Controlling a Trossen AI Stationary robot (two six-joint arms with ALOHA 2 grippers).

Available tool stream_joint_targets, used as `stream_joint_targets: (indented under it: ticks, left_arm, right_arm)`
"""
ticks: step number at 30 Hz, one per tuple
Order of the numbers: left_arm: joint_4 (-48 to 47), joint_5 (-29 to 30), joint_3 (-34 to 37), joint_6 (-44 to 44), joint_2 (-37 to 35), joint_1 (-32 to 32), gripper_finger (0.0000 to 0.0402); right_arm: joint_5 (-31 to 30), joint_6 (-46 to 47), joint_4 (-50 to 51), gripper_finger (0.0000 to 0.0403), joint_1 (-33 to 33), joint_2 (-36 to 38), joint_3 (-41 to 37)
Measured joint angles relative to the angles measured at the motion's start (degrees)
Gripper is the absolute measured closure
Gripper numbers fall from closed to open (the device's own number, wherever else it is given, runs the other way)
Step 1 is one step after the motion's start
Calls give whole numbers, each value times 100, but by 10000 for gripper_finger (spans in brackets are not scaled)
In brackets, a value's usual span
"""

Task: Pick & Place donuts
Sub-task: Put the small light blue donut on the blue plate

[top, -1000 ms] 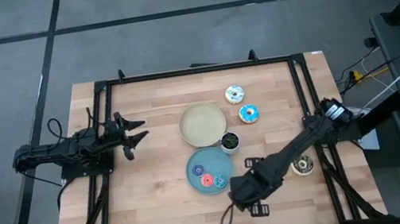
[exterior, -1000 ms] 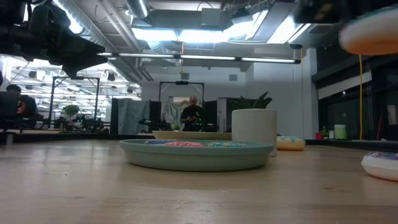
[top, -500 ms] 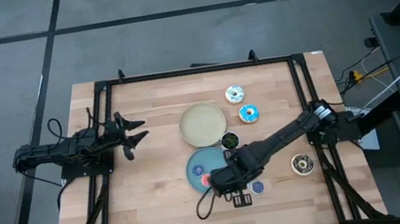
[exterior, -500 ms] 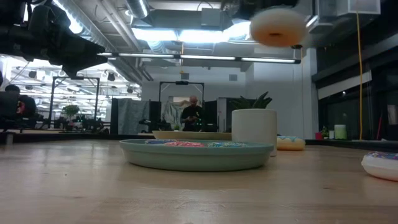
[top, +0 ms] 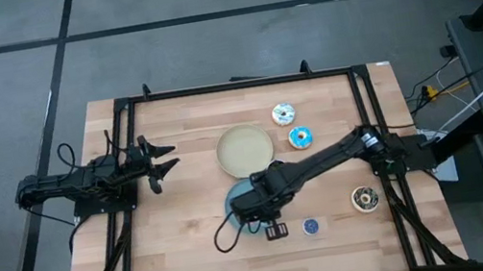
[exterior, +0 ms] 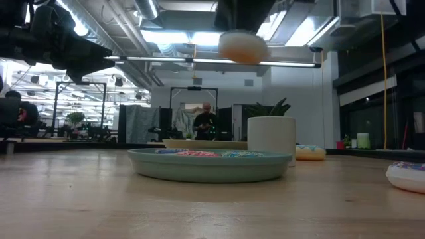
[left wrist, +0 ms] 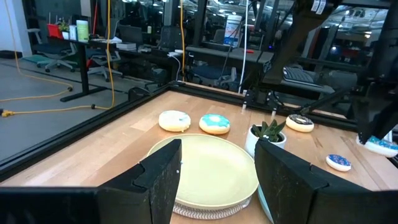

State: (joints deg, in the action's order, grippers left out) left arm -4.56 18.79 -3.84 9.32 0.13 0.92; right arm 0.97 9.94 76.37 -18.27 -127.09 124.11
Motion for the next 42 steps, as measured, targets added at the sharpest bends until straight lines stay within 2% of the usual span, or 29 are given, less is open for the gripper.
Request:
stream_joint_targets:
  ticks: [9, 16, 26, 42]
  left_arm:
    - [0, 0, 0, 0, 0, -1, 205]
    - [0, 0, -2, 0, 0, -1, 205]
    - [0, 0, -2, 0, -1, -1, 205]
    - [0, -2, -1, 0, 1, 0, 205]
  right_arm:
    - [-352, -638, 95, 358, 132, -122, 225]
    - [-390, -992, 372, 358, 165, -122, 225]
    - [-602, -1189, 350, 358, 249, -122, 225]
    - [-1516, -1402, -26, 358, 406, -122, 223]
